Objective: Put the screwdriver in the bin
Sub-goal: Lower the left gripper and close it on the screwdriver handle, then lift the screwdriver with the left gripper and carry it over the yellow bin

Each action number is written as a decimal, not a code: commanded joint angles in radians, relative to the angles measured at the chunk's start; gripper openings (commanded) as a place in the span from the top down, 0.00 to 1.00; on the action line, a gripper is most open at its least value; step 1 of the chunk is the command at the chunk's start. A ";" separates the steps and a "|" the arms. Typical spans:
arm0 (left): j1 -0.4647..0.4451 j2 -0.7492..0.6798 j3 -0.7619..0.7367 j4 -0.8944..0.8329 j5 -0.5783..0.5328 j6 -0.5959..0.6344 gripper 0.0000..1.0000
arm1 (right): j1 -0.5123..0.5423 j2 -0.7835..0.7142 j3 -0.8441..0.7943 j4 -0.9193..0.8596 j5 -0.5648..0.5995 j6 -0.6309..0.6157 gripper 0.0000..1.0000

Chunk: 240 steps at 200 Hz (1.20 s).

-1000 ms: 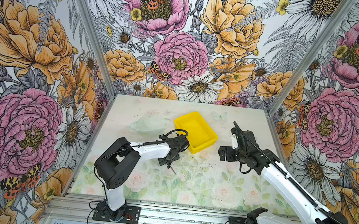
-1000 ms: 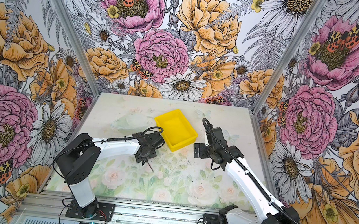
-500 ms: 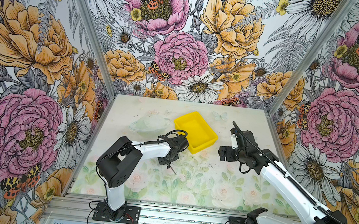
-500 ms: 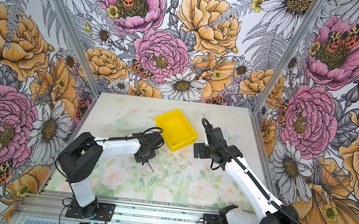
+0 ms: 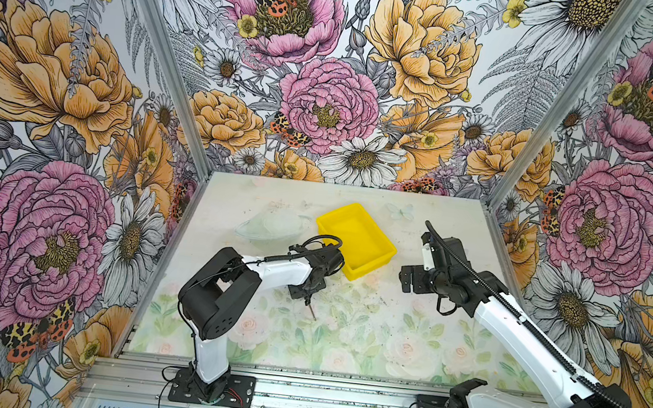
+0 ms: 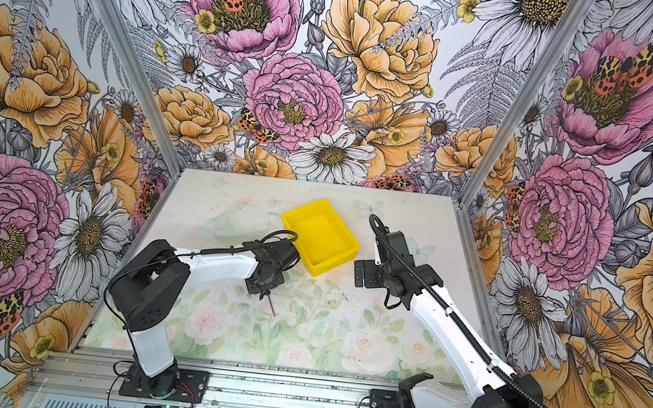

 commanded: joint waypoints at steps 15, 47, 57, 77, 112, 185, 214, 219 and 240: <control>-0.002 -0.023 -0.013 0.009 0.011 0.004 0.93 | -0.009 -0.033 0.024 0.013 -0.003 -0.009 0.01; -0.011 -0.083 -0.021 0.003 0.001 0.004 0.98 | -0.011 -0.049 0.023 0.013 -0.023 -0.014 0.01; -0.016 -0.103 -0.022 -0.003 -0.004 0.003 0.99 | -0.012 -0.053 0.020 0.012 -0.022 -0.014 0.01; -0.029 -0.137 -0.020 -0.016 -0.017 -0.008 1.00 | -0.013 -0.058 0.019 0.011 -0.028 -0.009 0.01; -0.056 -0.184 -0.008 -0.041 -0.035 -0.026 1.00 | -0.014 -0.073 0.027 0.021 -0.077 -0.002 0.00; -0.039 -0.195 0.163 -0.058 -0.033 0.033 1.00 | -0.018 -0.063 0.055 0.020 -0.055 0.029 0.01; -0.017 -0.131 0.284 -0.056 -0.014 0.066 1.00 | -0.020 -0.084 0.052 0.022 -0.049 0.001 0.01; -0.013 -0.116 0.311 -0.056 -0.011 0.074 1.00 | -0.020 -0.084 0.053 0.021 -0.047 -0.002 0.01; 0.006 -0.044 0.420 -0.057 0.004 0.104 1.00 | -0.024 -0.089 0.048 0.021 -0.045 0.002 0.01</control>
